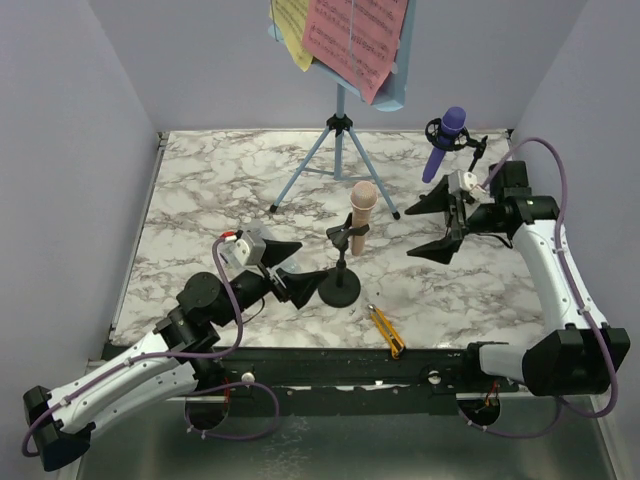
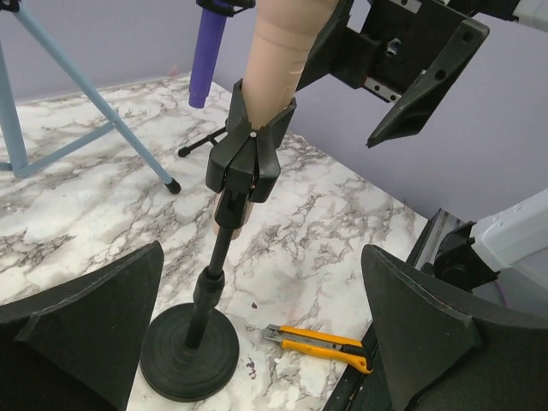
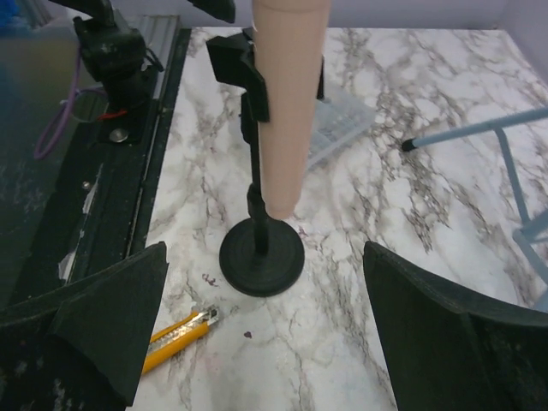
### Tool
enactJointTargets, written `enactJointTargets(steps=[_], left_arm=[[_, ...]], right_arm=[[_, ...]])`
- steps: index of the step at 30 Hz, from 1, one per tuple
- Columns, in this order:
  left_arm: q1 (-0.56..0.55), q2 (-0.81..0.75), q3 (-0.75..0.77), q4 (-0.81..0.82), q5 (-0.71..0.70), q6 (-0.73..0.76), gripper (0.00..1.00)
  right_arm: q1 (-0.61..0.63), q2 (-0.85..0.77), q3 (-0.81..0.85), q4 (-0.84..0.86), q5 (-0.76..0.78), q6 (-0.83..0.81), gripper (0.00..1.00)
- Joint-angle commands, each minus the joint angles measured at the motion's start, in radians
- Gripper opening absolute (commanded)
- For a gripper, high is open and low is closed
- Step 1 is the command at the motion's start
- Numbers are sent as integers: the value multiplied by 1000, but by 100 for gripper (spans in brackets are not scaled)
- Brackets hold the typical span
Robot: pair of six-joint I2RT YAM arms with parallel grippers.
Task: Pack up the instrument practice props
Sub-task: Remove the microphone from the microphone stand.
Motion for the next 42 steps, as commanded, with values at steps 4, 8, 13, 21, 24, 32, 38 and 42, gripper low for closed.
enactJointTargets(steps=[4,8,13,21,24,32,38,42], left_arm=[[-2,39,54,-33,46,101,99],[-3,70,60,-9,82,185,99],[-3,81,55,18,67,235,99],[-2,74,26,44,53,223,99],[-3,68,16,55,44,214,99],[-2,77,3,86,37,208,99],[-2,83,2,97,40,205,99],[-2,79,-3,103,40,199,99]], right_arm=[[169,77,152,248,72,304,100],[240,165,280,222,65,330,100],[336,227,357,244,83,391,100],[394,285,416,248,48,423,100],[415,289,415,251,40,424,98],[436,286,371,308,5,462,87],[438,296,358,329,-14,478,76],[438,295,347,342,-18,486,69]])
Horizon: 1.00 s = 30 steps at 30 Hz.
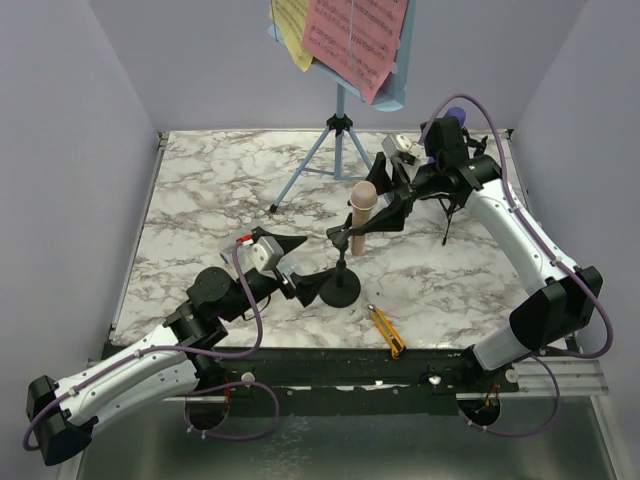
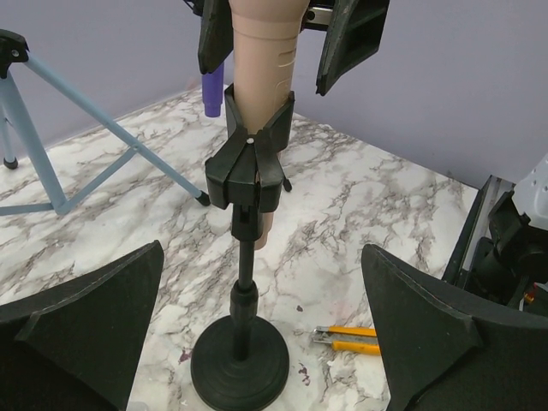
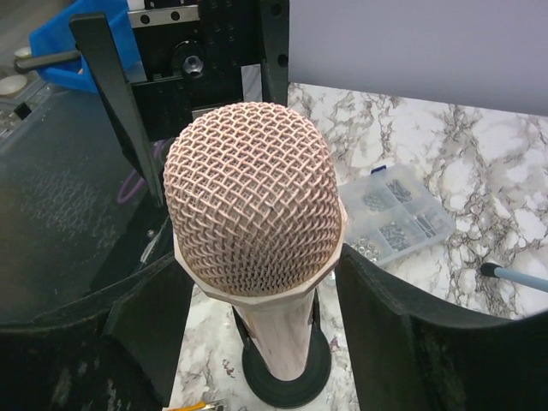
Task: Pack up the instrument practice props
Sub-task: Remove the microphone from the microphone stand.
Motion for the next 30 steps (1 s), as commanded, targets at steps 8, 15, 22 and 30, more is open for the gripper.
enactJointTargets(steps=[8,15,22,30], left_arm=[[-2,-23,-33,54,-5,-35,99],[-2,-40,-50,93,-31,-73,99],[-2,-28,-60,140,-64,-116,99],[-2,72,-53,252,-7,-25,99]], right_arm=[[6,1,-34,51,-46,34,53],[6,-15,-48,63,-42,32,30],[7,-25,-51,50,-38,3,19],[6,-24,-49,43,-49,-8,13]])
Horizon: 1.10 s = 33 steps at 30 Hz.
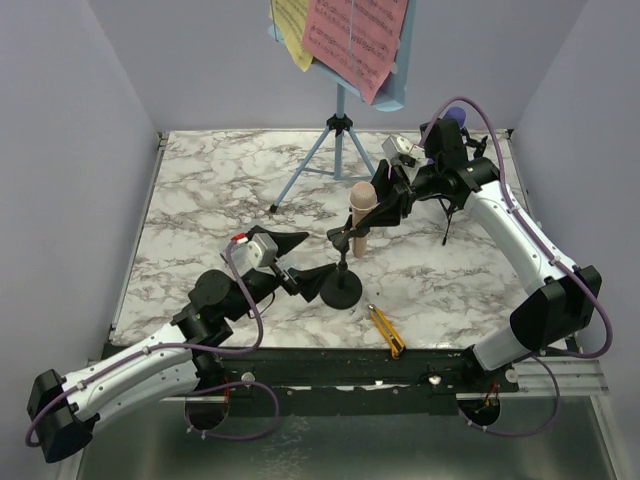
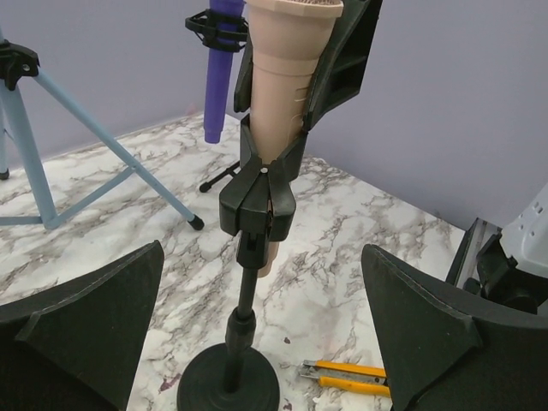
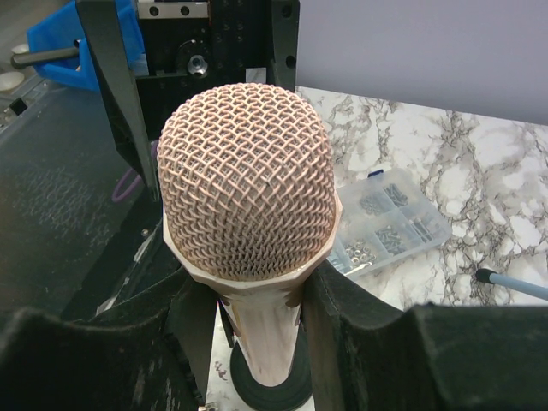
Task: Pack up the instrument practice props
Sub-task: Remove the microphone from the microphone stand.
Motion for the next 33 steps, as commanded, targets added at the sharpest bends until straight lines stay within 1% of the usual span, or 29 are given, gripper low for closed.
enactJointTargets(steps=[1,6,10,17,21,27,33], left_arm=[[-3,66,-6,128,33,79,99],[-3,153,-1,225,31,166,99],[-2,206,-17,324,56,255,99],[-2,280,-18,416,57,273,97],[-3,301,-18,441,56,275,93],[-2,323,-14,457,67,274,81],[-3,336,-20,457,87,268,72]], right_arm=[[7,-20,-14,-13,-34,-14,13],[6,-20,-15,-17,-37,-20,13],[7,-24,-15,-24,-42,-27,13],[7,-32,-23,-24,-44,-29,12],[7,-36,-27,-22,-43,-30,12],[7,-30,-25,-24,-45,-29,12],[7,-25,-20,-25,-46,-31,12]])
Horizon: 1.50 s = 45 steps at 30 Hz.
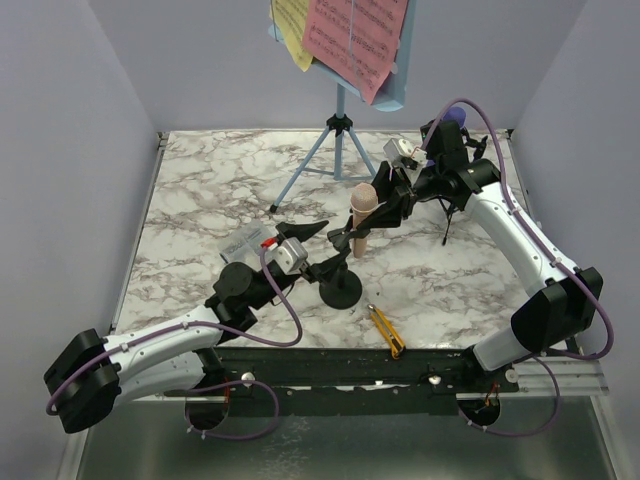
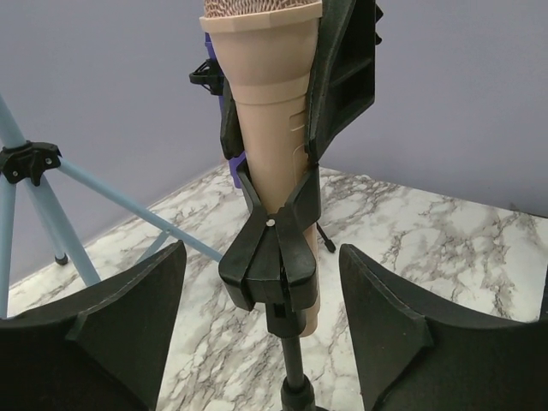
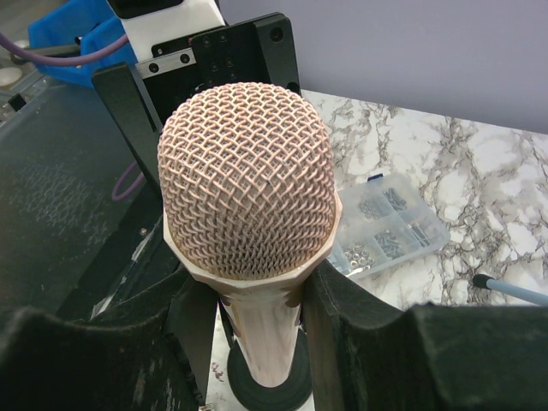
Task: Pack up the instrument practice props
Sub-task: Remove the microphone from the microphone stand.
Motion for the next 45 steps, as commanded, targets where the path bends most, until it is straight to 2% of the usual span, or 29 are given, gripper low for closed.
enactJointTargets(steps=[1,12,23,25,29,31,45], left_arm=[[-3,8,-14,32,44,1,71],[-2,18,-23,32,56,1,64],[-3,23,-20,32,55,6,52],[-2,26,-18,32,55,8,42],[-2,30,-17,32,51,8,7],[-2,29,-15,32,54,10,0],[-2,21,-24,33,56,11,0]], right_arm=[[7,-13,-5,-25,-34,-9,12],[7,-10,-6,-27,-33,-11,12],[7,-10,-7,-30,-32,-12,12],[6,-12,-9,-29,-32,-12,12],[6,-14,-9,-29,-31,-12,12],[7,-14,-9,-29,-30,-12,12],[7,-25,2,-51,-13,-25,12]])
